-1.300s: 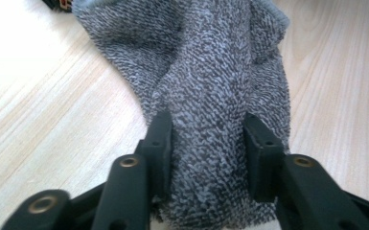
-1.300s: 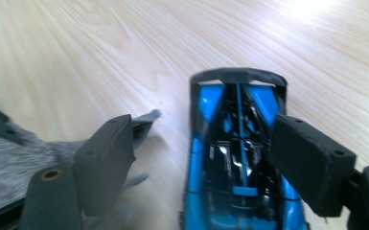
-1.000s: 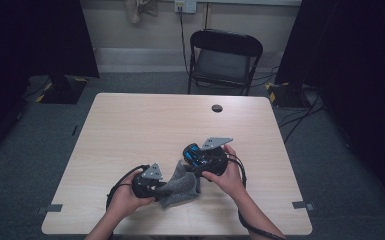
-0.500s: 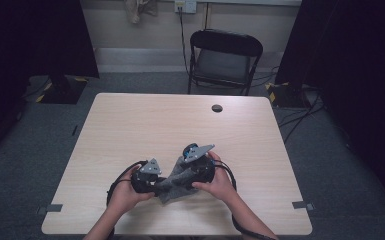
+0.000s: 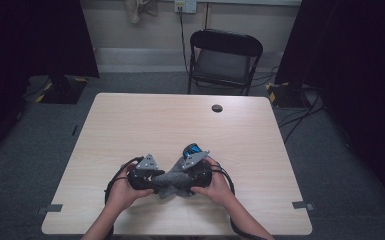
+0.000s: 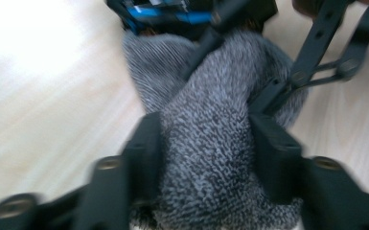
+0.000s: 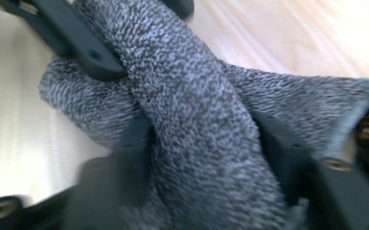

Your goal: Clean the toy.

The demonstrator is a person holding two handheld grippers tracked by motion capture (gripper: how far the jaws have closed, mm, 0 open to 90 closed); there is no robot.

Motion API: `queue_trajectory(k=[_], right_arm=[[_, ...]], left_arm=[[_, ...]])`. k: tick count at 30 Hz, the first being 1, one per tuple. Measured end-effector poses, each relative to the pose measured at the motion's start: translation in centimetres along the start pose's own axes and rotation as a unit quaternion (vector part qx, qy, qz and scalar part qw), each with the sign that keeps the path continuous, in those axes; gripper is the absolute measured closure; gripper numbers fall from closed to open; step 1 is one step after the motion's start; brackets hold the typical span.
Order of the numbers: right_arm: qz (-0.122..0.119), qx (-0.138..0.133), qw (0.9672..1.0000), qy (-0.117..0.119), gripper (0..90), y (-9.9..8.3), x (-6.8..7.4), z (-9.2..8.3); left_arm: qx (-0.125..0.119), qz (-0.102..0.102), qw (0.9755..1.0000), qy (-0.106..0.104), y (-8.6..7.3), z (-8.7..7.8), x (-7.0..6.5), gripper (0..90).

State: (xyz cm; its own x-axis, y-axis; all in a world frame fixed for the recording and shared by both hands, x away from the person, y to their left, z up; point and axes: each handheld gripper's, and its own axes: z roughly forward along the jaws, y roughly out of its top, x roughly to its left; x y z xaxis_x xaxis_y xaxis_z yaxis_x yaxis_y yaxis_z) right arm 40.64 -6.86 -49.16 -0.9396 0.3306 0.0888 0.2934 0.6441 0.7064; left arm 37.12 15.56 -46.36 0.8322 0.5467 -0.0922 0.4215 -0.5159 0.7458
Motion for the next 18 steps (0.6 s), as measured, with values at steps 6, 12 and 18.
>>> queue_trajectory(k=[6,12,18], right_arm=[[0.001,0.014,0.9999,-0.001,66.7,0.3,-0.2,-0.3],[0.006,0.01,0.9999,-0.003,68.8,1.2,-0.1,-1.2],[-0.007,0.014,0.9997,-0.019,68.8,3.0,-0.6,-3.9]], left_arm=[[-0.031,-0.01,0.9991,0.025,1.5,-1.8,0.0,26.7],[-0.063,-0.03,0.9969,0.034,2.2,-3.5,0.5,21.2],[-0.083,-0.045,0.9945,0.045,2.5,-4.9,1.2,19.1]])
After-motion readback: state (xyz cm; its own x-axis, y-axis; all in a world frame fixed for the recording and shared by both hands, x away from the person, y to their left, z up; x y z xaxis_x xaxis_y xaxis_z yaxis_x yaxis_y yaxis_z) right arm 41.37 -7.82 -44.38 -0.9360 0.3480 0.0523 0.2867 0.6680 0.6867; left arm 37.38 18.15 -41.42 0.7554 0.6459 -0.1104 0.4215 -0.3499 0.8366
